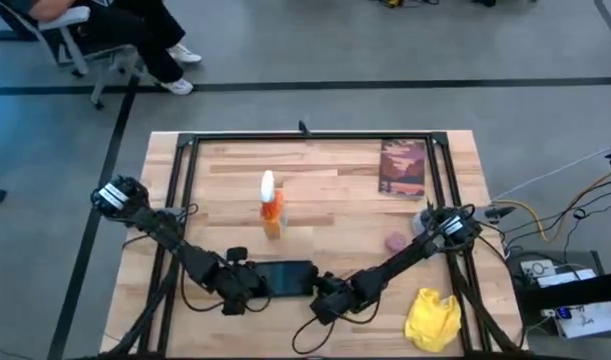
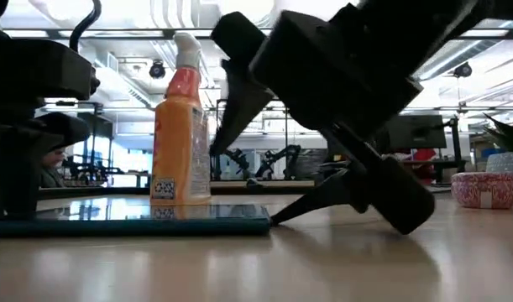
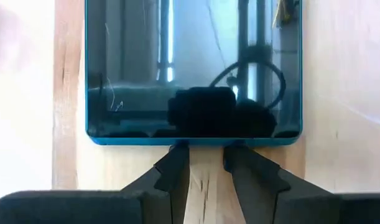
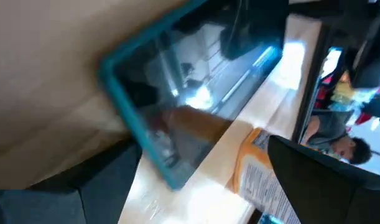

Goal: Apply microfiber cloth
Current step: Spray the front and back of the tablet with the spray cleaning bottle

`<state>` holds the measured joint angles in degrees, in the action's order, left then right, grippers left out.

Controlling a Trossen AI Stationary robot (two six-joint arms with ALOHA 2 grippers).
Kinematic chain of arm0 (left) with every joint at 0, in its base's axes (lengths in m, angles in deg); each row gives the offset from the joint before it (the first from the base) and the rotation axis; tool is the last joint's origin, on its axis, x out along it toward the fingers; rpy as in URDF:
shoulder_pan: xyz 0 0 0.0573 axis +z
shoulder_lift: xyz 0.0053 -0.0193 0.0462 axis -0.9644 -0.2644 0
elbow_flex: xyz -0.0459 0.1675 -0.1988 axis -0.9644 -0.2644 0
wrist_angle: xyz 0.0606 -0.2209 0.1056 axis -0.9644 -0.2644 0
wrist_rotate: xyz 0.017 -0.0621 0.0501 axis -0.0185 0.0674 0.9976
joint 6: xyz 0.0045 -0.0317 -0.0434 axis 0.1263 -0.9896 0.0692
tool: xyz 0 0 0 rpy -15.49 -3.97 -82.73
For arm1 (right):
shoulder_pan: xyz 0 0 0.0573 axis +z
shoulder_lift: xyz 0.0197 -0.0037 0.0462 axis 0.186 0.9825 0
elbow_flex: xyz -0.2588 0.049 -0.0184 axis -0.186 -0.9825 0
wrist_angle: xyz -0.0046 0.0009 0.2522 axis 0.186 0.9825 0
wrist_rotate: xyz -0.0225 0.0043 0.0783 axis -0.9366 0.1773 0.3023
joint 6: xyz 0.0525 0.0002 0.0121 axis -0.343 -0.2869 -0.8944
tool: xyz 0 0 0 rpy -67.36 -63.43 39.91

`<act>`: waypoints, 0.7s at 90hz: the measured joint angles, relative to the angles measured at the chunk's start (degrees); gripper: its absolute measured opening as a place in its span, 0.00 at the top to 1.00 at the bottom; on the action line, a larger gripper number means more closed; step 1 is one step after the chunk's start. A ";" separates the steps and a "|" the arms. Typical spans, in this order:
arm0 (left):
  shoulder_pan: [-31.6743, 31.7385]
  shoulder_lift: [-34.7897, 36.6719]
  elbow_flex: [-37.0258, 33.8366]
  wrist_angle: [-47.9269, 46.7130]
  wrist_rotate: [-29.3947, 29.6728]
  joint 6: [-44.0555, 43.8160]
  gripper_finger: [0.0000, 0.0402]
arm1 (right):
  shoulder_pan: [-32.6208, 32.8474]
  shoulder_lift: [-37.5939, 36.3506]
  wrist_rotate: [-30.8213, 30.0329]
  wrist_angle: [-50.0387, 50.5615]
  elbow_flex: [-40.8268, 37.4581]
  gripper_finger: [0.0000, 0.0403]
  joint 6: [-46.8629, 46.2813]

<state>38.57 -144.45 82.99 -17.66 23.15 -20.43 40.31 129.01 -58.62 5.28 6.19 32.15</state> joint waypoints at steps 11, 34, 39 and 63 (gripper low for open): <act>0.00 0.00 0.00 0.07 0.10 0.06 0.76 | 0.04 -0.11 -1.81 -2.74 -0.13 0.15 0.79; 0.00 0.00 0.00 0.40 1.25 0.54 0.76 | 0.18 -2.04 -2.42 -3.41 0.36 0.15 -5.69; 0.02 0.00 0.00 0.47 1.38 0.58 0.76 | 0.37 -2.66 -2.91 -2.82 0.38 0.15 -7.35; 0.04 0.00 0.07 0.63 2.62 3.45 0.76 | 1.77 -3.04 -6.66 -2.22 0.56 0.26 -8.91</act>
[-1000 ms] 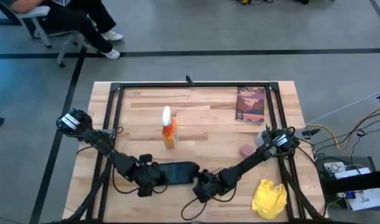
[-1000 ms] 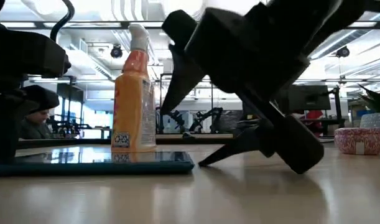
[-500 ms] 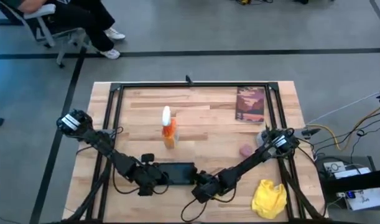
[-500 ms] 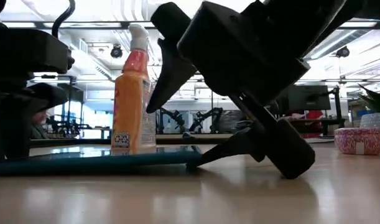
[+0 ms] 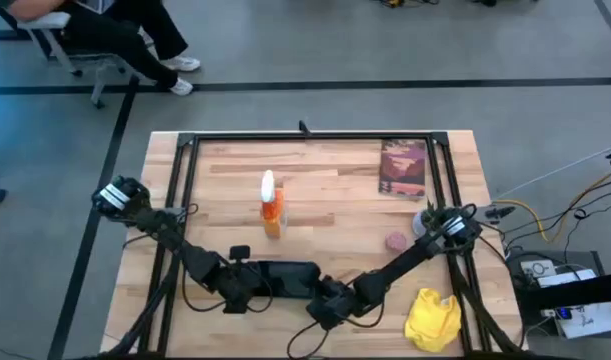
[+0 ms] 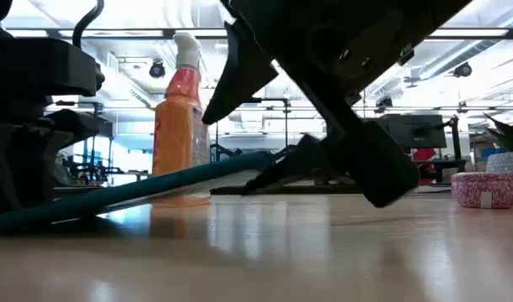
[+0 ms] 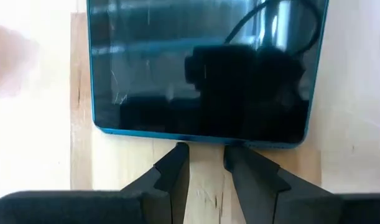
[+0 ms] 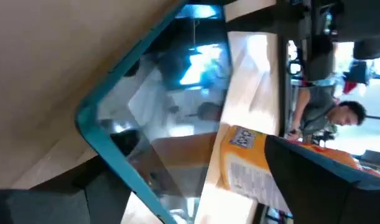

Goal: Apply microfiber cloth
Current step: Spray the front and back of the tablet with the spray cleaning bottle

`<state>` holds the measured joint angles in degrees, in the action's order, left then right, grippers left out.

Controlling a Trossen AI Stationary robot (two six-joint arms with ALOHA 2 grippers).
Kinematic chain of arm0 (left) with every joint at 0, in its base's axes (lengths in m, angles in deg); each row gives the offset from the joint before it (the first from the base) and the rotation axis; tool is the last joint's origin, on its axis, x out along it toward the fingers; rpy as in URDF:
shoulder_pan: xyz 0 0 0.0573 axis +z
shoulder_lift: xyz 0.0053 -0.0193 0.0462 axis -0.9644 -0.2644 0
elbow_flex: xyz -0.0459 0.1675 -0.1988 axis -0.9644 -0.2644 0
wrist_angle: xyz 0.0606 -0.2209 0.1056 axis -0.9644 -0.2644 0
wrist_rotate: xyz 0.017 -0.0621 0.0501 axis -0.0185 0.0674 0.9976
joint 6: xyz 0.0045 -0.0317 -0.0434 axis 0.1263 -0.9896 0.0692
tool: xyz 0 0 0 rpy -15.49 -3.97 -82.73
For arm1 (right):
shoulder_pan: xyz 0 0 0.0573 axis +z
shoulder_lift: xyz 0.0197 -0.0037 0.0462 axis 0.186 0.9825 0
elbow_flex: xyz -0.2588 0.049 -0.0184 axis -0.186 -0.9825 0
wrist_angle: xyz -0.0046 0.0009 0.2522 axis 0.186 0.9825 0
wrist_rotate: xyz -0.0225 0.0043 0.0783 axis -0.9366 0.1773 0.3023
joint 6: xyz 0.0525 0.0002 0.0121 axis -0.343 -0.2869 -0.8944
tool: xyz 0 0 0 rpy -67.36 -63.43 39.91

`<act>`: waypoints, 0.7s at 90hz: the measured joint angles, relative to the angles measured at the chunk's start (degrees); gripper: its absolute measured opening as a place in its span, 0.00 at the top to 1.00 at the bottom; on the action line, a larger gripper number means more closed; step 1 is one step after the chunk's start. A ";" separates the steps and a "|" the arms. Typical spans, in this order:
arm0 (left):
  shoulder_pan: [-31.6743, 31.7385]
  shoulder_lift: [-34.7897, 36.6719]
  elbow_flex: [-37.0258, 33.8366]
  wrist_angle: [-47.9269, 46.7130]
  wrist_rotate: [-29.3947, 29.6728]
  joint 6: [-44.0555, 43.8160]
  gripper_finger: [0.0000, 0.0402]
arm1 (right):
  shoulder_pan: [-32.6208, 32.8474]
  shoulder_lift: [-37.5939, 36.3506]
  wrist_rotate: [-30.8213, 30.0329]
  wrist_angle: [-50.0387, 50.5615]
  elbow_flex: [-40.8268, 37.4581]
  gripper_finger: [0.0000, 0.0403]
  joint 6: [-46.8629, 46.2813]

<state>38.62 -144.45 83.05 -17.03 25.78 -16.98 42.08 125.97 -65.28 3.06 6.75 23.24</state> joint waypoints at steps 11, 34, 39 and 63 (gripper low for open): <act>0.00 0.00 0.00 0.00 0.43 1.05 0.76 | 0.17 0.00 -0.03 0.23 0.03 0.39 0.98; 0.00 0.07 0.04 0.07 3.39 10.52 0.76 | 0.15 0.00 -0.37 0.24 0.03 0.62 6.05; 0.00 0.07 0.04 0.09 4.20 13.32 0.76 | 0.14 0.00 -0.39 0.25 0.03 0.66 7.61; 0.00 0.07 0.00 0.62 4.98 14.53 0.76 | 0.17 0.00 -0.44 0.31 0.03 0.84 13.99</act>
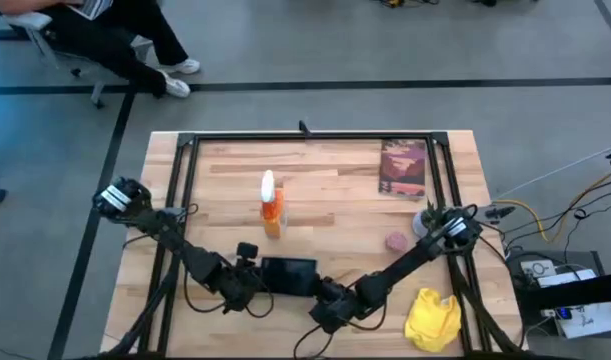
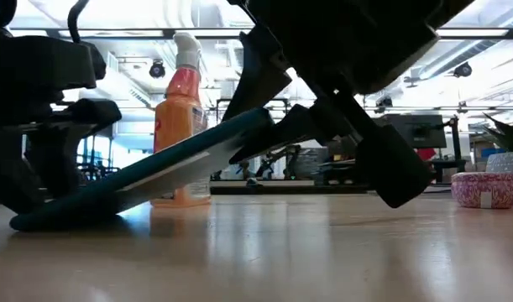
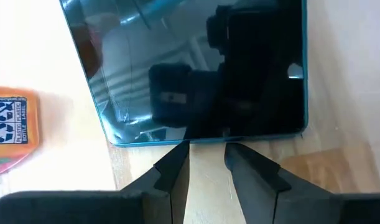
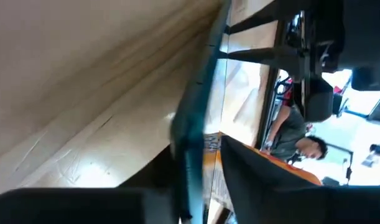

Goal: Apply microfiber cloth
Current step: Spray the front and back of the tablet with the spray cleaning bottle

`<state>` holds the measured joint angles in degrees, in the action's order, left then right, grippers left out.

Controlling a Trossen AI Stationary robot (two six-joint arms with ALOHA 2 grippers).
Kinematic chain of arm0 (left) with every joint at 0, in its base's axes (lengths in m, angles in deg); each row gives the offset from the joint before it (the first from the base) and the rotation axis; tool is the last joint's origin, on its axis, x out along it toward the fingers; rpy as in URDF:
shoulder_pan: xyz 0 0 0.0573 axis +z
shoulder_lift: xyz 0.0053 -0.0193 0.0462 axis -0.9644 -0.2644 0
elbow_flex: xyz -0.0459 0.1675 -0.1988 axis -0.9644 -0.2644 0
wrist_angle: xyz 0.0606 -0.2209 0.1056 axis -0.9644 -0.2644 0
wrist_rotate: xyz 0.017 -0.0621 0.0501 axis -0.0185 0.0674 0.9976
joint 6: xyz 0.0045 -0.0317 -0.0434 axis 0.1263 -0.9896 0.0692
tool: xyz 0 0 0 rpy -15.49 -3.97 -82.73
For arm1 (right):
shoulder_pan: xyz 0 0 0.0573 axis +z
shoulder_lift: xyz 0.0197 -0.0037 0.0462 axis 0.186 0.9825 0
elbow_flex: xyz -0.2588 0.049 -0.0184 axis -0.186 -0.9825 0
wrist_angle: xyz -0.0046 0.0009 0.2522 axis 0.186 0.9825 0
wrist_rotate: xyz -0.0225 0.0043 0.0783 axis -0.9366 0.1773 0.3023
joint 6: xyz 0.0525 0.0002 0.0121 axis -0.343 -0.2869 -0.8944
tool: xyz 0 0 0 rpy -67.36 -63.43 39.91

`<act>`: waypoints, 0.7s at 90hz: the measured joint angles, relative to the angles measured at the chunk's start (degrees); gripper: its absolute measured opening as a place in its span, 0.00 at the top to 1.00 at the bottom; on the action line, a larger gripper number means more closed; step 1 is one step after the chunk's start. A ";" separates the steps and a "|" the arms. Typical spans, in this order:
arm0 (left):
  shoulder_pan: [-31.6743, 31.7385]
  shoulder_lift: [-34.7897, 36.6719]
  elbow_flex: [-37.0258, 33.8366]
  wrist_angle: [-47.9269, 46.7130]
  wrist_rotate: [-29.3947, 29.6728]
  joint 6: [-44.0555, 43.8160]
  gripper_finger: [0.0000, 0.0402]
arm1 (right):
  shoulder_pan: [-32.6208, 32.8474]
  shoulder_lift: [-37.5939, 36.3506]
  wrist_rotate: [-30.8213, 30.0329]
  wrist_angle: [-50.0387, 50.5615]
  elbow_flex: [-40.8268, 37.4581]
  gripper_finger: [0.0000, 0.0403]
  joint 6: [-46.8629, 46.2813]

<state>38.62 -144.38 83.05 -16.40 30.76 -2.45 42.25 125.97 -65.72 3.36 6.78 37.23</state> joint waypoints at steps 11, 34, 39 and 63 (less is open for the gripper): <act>0.00 0.00 -0.02 0.15 0.28 0.00 0.76 | 0.10 -0.03 -0.81 -0.26 0.00 0.89 2.91; -0.02 -0.03 -0.02 0.74 5.43 -1.46 0.76 | 1.06 -0.07 -8.68 0.80 0.09 0.93 0.15; 0.14 -0.06 -0.02 0.68 5.87 -2.24 0.76 | 1.30 -0.07 -9.95 1.98 0.09 0.93 -1.20; 0.22 0.71 -2.74 1.22 9.51 -9.78 0.76 | 1.73 -1.50 -11.54 12.70 0.02 0.95 -23.00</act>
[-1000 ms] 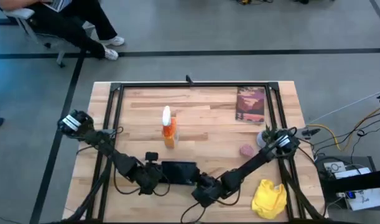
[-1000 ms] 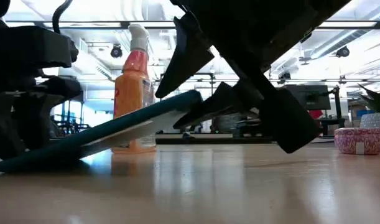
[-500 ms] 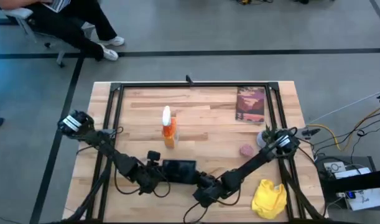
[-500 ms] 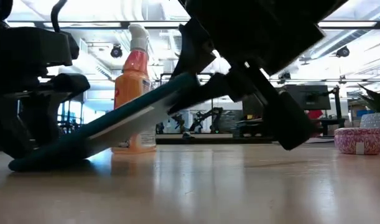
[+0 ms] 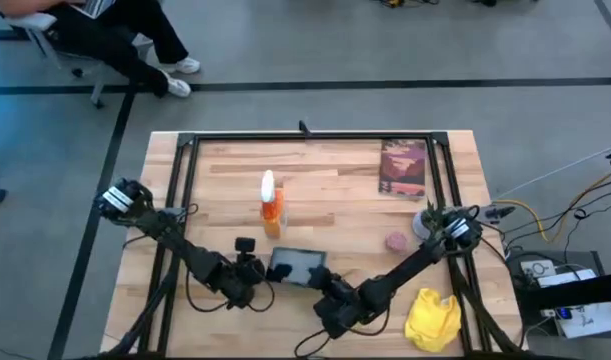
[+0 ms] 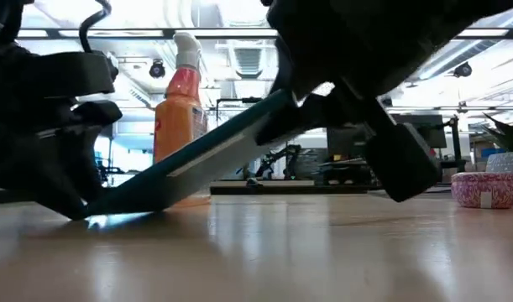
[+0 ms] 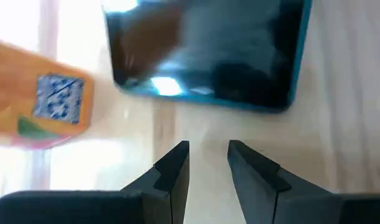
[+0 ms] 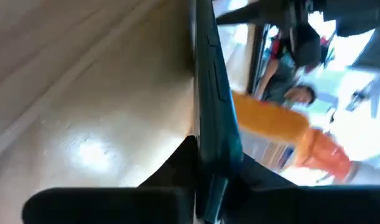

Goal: Apply microfiber cloth
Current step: Spray the front and back of the tablet with the spray cleaning bottle

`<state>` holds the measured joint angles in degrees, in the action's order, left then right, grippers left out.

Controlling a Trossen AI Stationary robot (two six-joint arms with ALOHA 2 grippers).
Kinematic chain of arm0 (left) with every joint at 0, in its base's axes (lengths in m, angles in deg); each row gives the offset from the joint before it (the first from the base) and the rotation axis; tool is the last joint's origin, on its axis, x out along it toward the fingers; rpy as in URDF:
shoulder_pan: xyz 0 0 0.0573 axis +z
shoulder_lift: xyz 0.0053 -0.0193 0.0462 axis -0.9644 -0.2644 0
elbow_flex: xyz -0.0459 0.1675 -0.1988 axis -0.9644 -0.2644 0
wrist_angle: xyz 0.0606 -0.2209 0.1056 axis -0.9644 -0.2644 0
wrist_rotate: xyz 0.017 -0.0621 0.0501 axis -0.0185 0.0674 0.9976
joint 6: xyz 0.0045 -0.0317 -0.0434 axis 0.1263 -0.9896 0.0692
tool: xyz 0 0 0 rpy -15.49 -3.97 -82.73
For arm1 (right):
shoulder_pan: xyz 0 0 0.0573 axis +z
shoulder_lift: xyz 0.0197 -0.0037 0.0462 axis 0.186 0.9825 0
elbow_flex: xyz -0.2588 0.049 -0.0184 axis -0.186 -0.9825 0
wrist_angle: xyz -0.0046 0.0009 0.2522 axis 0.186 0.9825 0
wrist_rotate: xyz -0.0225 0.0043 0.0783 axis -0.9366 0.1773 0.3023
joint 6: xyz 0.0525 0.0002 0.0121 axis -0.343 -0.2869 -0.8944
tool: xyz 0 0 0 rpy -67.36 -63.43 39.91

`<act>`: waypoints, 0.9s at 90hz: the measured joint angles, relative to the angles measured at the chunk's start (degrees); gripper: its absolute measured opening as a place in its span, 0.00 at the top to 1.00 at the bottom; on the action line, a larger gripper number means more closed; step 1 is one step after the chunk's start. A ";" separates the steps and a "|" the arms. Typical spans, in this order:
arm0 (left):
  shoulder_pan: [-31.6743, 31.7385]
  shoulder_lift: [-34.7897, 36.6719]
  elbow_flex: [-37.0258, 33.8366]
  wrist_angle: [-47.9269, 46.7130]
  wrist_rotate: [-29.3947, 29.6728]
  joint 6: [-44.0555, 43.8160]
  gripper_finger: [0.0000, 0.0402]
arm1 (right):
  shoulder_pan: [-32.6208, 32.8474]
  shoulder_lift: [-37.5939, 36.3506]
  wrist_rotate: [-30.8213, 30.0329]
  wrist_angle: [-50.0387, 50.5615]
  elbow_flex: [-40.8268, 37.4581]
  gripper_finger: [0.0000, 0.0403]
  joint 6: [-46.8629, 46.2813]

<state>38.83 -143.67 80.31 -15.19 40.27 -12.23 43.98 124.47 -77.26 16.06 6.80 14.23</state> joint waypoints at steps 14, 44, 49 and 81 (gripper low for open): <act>-0.06 0.76 -2.89 4.74 2.56 -2.31 0.76 | -0.02 -2.72 0.67 7.85 -0.02 0.95 -21.27; -0.20 3.68 -11.85 33.10 8.59 -10.38 0.69 | 0.79 -8.02 2.79 18.62 -1.00 0.95 -53.80; -0.23 3.68 -15.02 41.92 6.67 -11.44 0.67 | 1.57 -8.23 2.61 18.62 -1.07 0.95 -52.15; 0.14 3.74 -31.28 83.79 0.10 -35.64 0.48 | 4.65 -8.05 -5.35 4.71 -1.12 0.95 -16.69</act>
<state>38.97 -139.94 49.03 68.60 40.37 -47.87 48.63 116.42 -82.62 20.77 5.69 -2.45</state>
